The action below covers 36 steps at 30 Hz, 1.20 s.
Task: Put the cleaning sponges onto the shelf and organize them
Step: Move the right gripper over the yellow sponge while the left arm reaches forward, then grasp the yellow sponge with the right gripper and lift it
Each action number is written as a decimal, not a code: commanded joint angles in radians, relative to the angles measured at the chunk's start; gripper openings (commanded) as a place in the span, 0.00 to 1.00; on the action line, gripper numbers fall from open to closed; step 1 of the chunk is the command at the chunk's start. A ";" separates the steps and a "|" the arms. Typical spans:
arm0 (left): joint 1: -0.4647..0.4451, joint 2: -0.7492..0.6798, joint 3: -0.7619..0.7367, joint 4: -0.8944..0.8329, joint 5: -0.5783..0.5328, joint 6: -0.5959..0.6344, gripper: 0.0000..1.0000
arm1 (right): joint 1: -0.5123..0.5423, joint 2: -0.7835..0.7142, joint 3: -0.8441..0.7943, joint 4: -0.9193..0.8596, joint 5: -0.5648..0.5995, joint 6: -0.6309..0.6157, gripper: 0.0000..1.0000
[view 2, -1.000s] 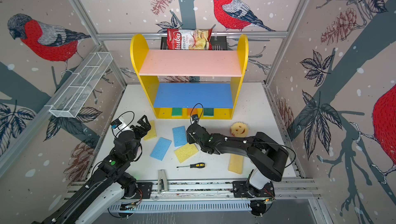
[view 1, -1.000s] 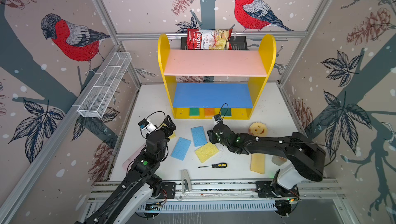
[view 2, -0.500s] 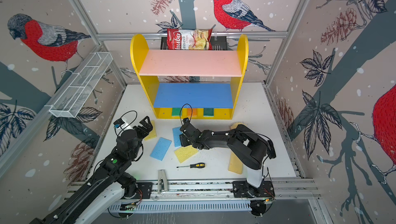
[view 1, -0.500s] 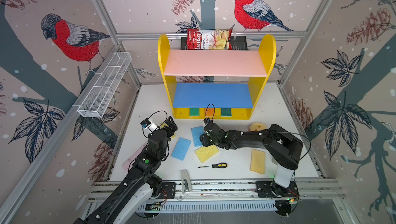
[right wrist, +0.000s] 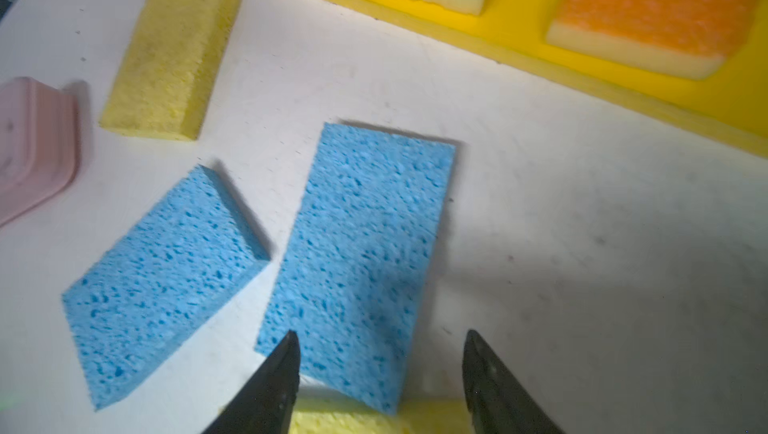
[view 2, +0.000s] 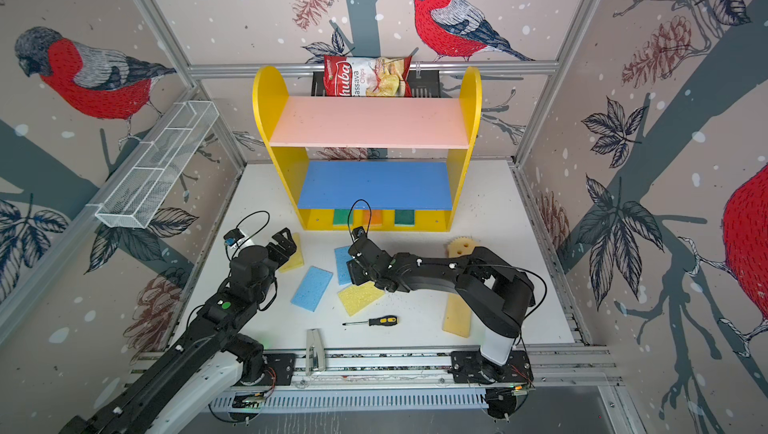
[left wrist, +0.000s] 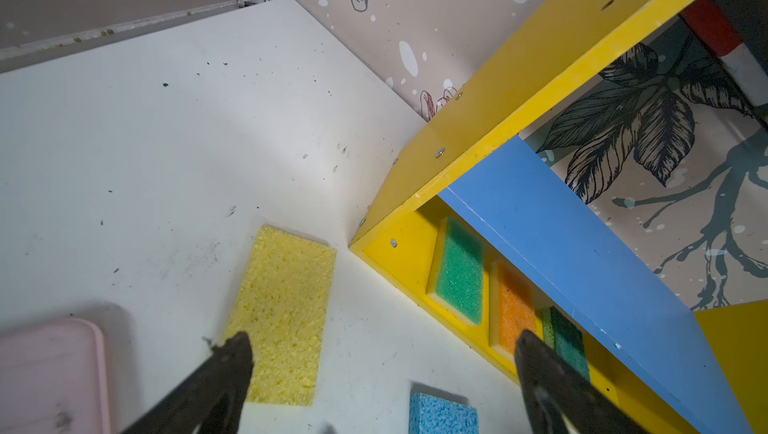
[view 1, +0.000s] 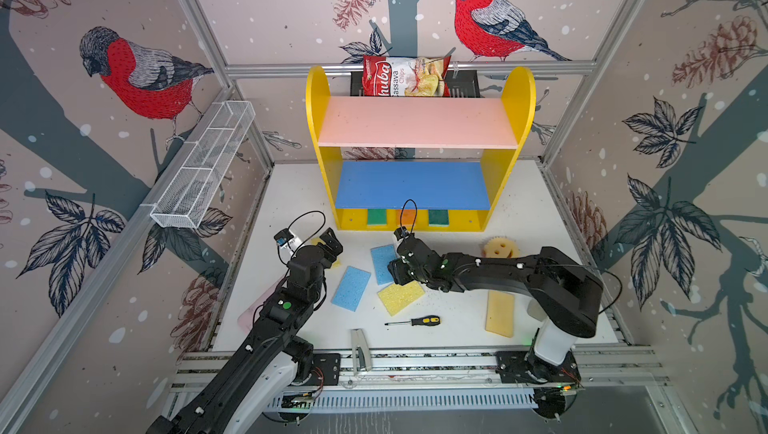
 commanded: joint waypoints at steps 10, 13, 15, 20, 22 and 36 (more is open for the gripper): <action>0.027 0.141 0.071 0.111 0.072 0.054 0.97 | 0.000 -0.098 -0.186 -0.025 -0.102 0.000 0.58; 0.033 0.158 0.082 0.129 0.087 0.056 0.97 | -0.004 -0.063 -0.185 0.001 -0.126 -0.006 0.52; 0.036 0.164 0.082 0.138 0.089 0.052 0.97 | -0.013 -0.044 -0.186 0.027 -0.153 -0.009 0.49; 0.042 0.168 0.077 0.162 0.094 0.045 0.97 | -0.073 -0.025 -0.197 0.053 -0.198 -0.015 0.23; 0.044 0.163 0.081 0.160 0.089 0.049 0.97 | -0.100 -0.038 -0.203 0.055 -0.211 -0.032 0.17; 0.048 0.157 0.143 0.113 0.133 0.134 0.96 | -0.216 -0.283 -0.161 -0.040 -0.159 -0.157 0.00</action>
